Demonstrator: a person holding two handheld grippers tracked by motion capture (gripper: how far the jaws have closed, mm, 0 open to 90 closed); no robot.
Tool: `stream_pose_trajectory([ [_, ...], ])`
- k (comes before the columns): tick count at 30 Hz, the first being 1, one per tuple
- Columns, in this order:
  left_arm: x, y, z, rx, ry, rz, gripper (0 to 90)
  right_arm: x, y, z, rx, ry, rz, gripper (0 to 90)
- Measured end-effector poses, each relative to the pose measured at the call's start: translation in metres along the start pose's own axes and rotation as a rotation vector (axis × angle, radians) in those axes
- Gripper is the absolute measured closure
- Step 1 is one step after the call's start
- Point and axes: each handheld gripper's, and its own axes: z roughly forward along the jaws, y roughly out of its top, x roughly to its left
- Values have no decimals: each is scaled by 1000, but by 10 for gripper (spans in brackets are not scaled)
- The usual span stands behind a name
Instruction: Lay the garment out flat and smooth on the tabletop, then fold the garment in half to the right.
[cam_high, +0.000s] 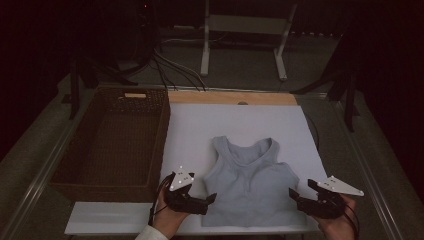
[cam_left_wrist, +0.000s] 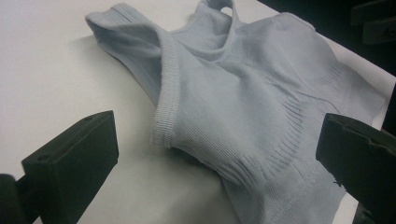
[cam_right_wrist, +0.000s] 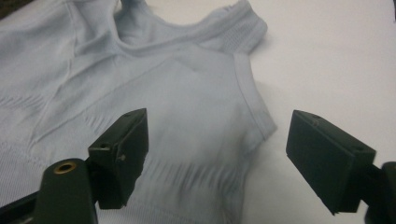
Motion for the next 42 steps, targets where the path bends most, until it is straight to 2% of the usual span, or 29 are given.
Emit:
stream_pose_trajectory([
  [8,1,0,4,4,-6,-7,4,0,5,3,-66,2,-9,194],
  [16,2,-2,9,23,-7,-12,22,0,10,8,-127,-24,-14,192],
  [23,3,-4,10,26,-4,-18,31,-1,8,7,-145,-46,-3,192],
  [34,3,-6,17,44,-7,-27,67,0,7,7,-154,-52,-10,192],
  [42,0,-8,28,82,3,-23,92,-3,5,3,-168,-65,-3,193],
])
